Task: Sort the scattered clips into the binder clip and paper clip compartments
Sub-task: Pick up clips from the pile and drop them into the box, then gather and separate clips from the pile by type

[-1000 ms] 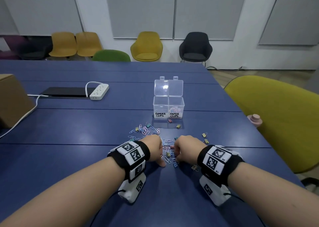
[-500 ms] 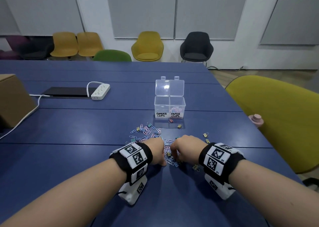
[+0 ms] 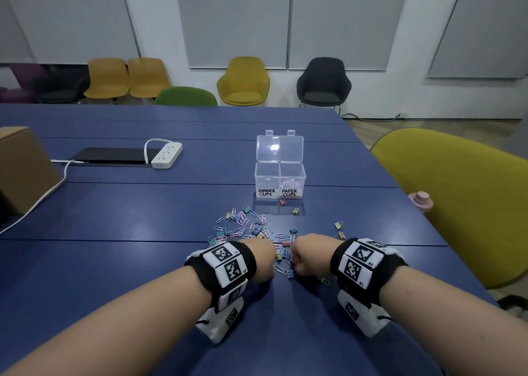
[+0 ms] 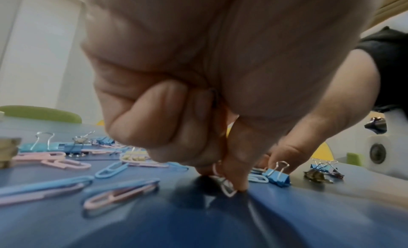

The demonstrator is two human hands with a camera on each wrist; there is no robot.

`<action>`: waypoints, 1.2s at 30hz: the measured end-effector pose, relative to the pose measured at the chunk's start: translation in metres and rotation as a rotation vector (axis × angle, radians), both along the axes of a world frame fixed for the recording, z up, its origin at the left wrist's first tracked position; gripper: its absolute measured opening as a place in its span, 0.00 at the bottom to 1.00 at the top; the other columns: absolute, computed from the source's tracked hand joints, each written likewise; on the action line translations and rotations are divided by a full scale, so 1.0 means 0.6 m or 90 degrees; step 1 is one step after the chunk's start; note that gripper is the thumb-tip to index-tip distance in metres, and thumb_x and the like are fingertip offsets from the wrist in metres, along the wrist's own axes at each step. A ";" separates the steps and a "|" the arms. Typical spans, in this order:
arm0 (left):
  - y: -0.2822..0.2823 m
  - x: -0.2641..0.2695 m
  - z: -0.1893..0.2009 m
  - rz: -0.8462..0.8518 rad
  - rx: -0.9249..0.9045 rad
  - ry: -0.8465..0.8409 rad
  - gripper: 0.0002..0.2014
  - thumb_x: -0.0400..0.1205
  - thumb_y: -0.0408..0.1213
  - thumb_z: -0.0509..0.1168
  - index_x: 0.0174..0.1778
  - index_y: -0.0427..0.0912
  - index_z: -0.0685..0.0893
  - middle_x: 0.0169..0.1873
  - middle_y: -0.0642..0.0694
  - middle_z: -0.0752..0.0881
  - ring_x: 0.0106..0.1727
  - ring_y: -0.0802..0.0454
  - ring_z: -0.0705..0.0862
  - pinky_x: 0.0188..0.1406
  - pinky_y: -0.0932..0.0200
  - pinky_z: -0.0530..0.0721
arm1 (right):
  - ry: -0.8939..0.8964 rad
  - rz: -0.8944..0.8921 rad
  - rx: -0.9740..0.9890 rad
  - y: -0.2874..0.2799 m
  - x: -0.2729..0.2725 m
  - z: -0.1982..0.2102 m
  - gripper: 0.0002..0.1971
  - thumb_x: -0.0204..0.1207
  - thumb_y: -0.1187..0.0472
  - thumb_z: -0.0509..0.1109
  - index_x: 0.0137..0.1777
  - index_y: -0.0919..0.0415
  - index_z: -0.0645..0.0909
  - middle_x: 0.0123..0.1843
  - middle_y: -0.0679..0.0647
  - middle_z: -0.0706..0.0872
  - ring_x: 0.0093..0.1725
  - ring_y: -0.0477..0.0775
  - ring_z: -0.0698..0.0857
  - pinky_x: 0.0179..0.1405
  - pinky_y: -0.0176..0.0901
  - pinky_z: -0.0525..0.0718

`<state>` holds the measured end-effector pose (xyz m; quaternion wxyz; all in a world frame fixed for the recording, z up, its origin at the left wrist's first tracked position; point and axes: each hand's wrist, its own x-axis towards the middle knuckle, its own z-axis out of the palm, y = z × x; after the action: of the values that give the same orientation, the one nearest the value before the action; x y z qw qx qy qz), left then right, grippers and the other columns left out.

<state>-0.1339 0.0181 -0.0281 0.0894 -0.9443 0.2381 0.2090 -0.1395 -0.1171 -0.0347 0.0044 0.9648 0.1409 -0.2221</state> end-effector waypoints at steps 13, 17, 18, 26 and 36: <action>0.080 0.068 0.029 0.632 -1.042 0.683 0.06 0.75 0.33 0.59 0.32 0.42 0.70 0.26 0.48 0.70 0.19 0.56 0.67 0.14 0.66 0.65 | 0.146 -0.532 0.924 -0.079 0.016 0.024 0.13 0.78 0.77 0.56 0.36 0.60 0.68 0.28 0.56 0.72 0.20 0.47 0.64 0.19 0.33 0.58; 0.082 0.081 0.024 0.678 -1.121 0.717 0.03 0.73 0.30 0.56 0.34 0.39 0.70 0.29 0.45 0.74 0.18 0.56 0.72 0.12 0.68 0.68 | 0.229 -0.549 0.865 -0.088 0.031 0.026 0.09 0.78 0.73 0.55 0.43 0.61 0.72 0.28 0.54 0.70 0.20 0.46 0.64 0.15 0.30 0.59; 0.082 0.086 0.022 0.687 -1.108 0.707 0.04 0.76 0.30 0.57 0.35 0.38 0.71 0.28 0.45 0.76 0.18 0.57 0.74 0.12 0.69 0.69 | 0.243 -0.542 0.831 -0.088 0.036 0.027 0.11 0.78 0.74 0.52 0.43 0.63 0.74 0.28 0.54 0.70 0.21 0.46 0.65 0.15 0.30 0.60; 0.060 0.158 0.049 0.635 -0.901 0.608 0.05 0.81 0.25 0.62 0.47 0.32 0.84 0.27 0.42 0.83 0.22 0.57 0.83 0.15 0.72 0.79 | 0.215 -0.544 0.661 -0.094 0.121 0.069 0.14 0.77 0.76 0.48 0.38 0.66 0.74 0.29 0.57 0.70 0.24 0.50 0.69 0.18 0.31 0.66; -0.020 0.296 0.103 0.622 -0.921 0.548 0.19 0.87 0.48 0.49 0.39 0.38 0.73 0.28 0.44 0.73 0.25 0.54 0.69 0.19 0.66 0.66 | 0.006 -0.612 0.820 -0.060 0.282 0.137 0.17 0.83 0.75 0.46 0.34 0.62 0.65 0.30 0.57 0.66 0.28 0.52 0.68 0.28 0.37 0.66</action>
<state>0.0437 0.0061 0.0336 -0.7036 -0.6089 -0.0964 0.3534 0.0296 -0.1532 0.0478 -0.6495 0.7321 -0.1895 -0.0789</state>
